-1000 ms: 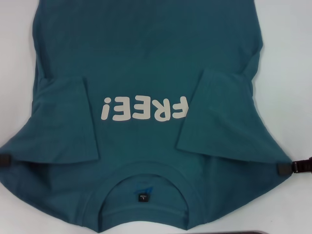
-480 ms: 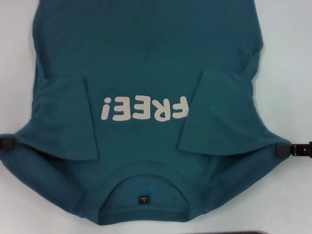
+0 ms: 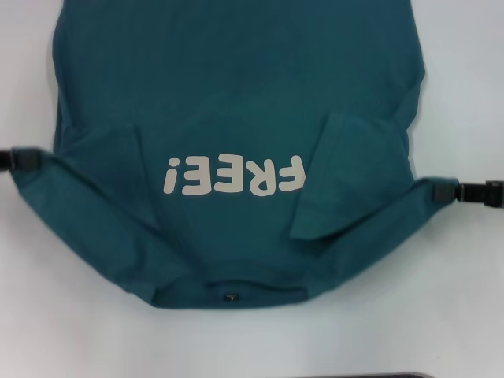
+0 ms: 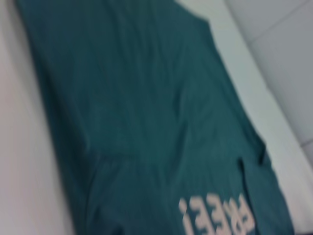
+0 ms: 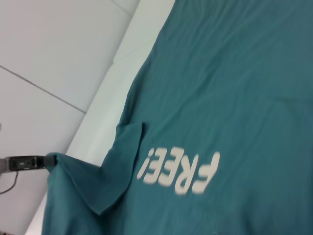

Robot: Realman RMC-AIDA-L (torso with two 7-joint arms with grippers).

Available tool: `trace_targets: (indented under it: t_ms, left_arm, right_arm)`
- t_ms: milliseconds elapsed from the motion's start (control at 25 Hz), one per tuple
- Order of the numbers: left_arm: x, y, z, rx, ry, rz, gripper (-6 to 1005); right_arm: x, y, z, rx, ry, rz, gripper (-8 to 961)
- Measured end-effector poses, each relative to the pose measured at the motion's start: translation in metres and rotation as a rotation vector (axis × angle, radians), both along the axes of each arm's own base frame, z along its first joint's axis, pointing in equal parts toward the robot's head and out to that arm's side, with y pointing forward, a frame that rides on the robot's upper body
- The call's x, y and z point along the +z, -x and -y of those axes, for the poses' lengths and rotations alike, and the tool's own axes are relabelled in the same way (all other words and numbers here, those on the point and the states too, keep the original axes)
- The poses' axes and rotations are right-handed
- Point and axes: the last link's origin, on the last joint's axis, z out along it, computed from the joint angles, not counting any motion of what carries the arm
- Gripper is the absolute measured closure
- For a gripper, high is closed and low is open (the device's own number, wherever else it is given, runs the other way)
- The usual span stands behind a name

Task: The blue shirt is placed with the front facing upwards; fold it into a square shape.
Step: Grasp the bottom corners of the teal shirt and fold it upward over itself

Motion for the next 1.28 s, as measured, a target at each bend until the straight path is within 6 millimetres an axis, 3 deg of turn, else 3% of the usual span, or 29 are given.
trace_targets:
  t_ms: [400, 800, 1280]
  left_arm:
    - [-0.015, -0.033, -0.052, -0.031, -0.094, 0.074, 997]
    - [-0.024, -0.068, -0.1, -0.057, -0.201, 0.102, 998]
    - [-0.024, -0.076, -0.128, 0.0, -0.325, 0.105, 998]
  right_arm:
    - [0.004, 0.019, -0.047, 0.076, -0.175, 0.027, 919]
    - [0.01, 0.025, -0.09, 0.081, -0.362, 0.12, 919]
    - [0.015, 0.039, -0.132, 0.077, -0.459, 0.224, 919]
